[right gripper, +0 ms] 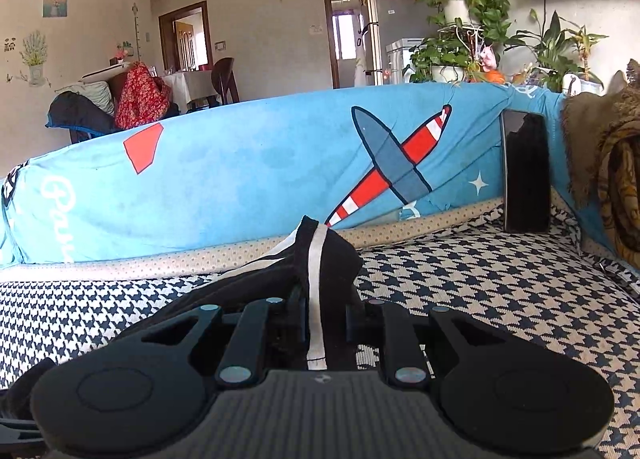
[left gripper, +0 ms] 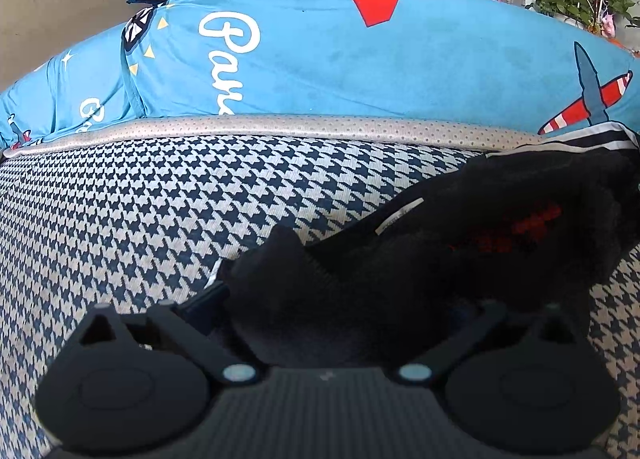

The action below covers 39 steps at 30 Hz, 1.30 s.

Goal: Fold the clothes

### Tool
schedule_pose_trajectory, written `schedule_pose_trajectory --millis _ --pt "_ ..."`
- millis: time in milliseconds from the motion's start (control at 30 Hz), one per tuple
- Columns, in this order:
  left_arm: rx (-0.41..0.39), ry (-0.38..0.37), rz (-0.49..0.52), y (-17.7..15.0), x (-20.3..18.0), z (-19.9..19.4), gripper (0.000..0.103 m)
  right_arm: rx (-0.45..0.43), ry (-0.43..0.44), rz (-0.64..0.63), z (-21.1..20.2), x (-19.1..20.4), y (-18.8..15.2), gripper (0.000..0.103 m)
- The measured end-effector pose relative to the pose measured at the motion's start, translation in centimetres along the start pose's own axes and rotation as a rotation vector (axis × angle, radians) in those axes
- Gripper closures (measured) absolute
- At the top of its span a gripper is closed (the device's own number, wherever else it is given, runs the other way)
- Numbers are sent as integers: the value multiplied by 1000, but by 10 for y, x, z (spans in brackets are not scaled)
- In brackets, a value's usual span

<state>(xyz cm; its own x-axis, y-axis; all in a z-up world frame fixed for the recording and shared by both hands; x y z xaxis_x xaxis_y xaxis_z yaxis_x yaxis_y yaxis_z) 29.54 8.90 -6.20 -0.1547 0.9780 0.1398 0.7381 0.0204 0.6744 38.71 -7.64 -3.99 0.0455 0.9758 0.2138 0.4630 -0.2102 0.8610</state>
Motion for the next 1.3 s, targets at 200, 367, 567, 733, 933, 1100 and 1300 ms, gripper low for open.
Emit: schedule_pose_trajectory --millis 200,367,567,733,933,1100,1300 --pt "-65 -23 5 9 -3 -5 0 -53 -38 35 -2 -11 11 87" --pt "-51 -11 50 7 -7 -3 0 94 -141 61 19 -33 -6 84" --pt "-40 3 65 4 -8 -5 0 136 -183 146 16 -52 -10 52" --pt "-30 7 67 3 -7 -8 0 84 -174 132 7 -48 0 41" --pt "-32 10 76 1 -7 -15 0 34 -154 120 -2 -41 8 36" --pt "-30 9 74 -1 -4 -19 0 65 -41 59 -3 -13 -1 35" --pt "-34 11 73 -3 1 -24 0 177 128 -18 -1 28 -30 30"
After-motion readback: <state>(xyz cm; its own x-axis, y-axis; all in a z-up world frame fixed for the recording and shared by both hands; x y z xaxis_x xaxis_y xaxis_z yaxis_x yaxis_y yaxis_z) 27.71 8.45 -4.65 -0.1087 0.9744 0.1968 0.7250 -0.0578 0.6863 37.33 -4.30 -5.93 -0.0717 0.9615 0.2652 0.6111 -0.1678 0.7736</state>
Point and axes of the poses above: each gripper's, at about its wrist camera, not at the fingertips, and z roughly the way its jaws point, x to its left, y to its top, the point moved 10 cm from there along z, roughly the way its jaws point, and after that the axes turned 9 degrees about z, right-handed, at the moved point
